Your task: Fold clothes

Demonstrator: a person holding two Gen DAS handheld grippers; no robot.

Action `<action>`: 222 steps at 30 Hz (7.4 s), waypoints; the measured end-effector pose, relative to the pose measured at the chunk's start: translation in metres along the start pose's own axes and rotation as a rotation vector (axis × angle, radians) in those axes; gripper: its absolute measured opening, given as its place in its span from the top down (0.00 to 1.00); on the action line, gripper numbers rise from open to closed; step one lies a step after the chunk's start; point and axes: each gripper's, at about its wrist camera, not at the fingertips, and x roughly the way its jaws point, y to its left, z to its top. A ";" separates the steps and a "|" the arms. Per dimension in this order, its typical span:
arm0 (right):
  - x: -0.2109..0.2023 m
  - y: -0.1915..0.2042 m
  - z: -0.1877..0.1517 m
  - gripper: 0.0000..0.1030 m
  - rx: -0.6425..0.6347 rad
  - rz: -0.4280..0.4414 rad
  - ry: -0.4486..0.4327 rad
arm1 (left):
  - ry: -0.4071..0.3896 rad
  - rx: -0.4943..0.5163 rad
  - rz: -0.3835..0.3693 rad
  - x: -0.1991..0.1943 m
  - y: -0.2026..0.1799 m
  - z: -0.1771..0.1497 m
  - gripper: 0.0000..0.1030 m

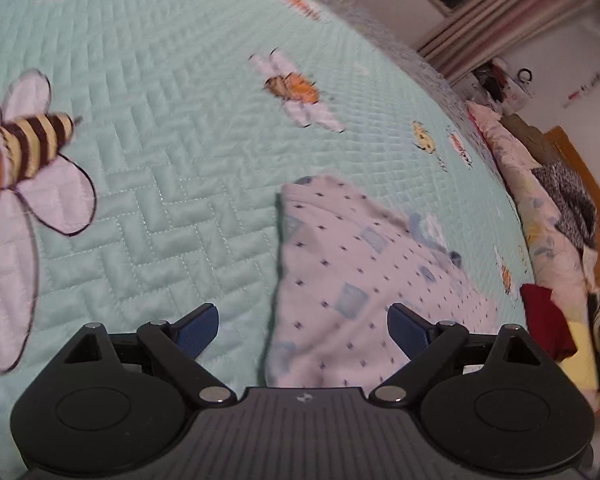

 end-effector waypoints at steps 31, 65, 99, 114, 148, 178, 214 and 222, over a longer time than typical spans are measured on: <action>0.084 0.156 0.047 0.83 -0.737 -0.065 -0.071 | 0.144 -0.157 -0.278 0.103 0.015 0.076 0.50; 0.011 -0.092 -0.076 0.87 0.919 0.139 -0.137 | 0.263 0.185 -0.125 0.181 -0.264 0.008 0.86; -0.050 -0.112 -0.173 0.75 1.328 0.050 -0.008 | 0.424 0.351 -0.325 0.161 -0.246 -0.122 0.38; 0.042 -0.203 -0.073 0.71 1.207 0.413 -0.179 | 0.319 0.305 -0.347 0.117 -0.209 -0.115 0.36; 0.063 -0.183 -0.106 0.83 1.091 0.471 0.077 | 0.378 0.393 -0.398 0.101 -0.191 -0.143 0.32; 0.020 -0.195 -0.123 0.41 1.073 0.146 0.019 | 0.056 0.128 -0.083 0.047 -0.130 -0.053 0.14; 0.055 -0.149 0.004 0.18 0.692 -0.243 0.608 | 0.335 0.318 0.430 0.078 -0.229 -0.077 0.01; 0.054 -0.151 0.002 0.18 0.693 -0.239 0.611 | 0.341 0.319 0.430 0.078 -0.230 -0.079 0.01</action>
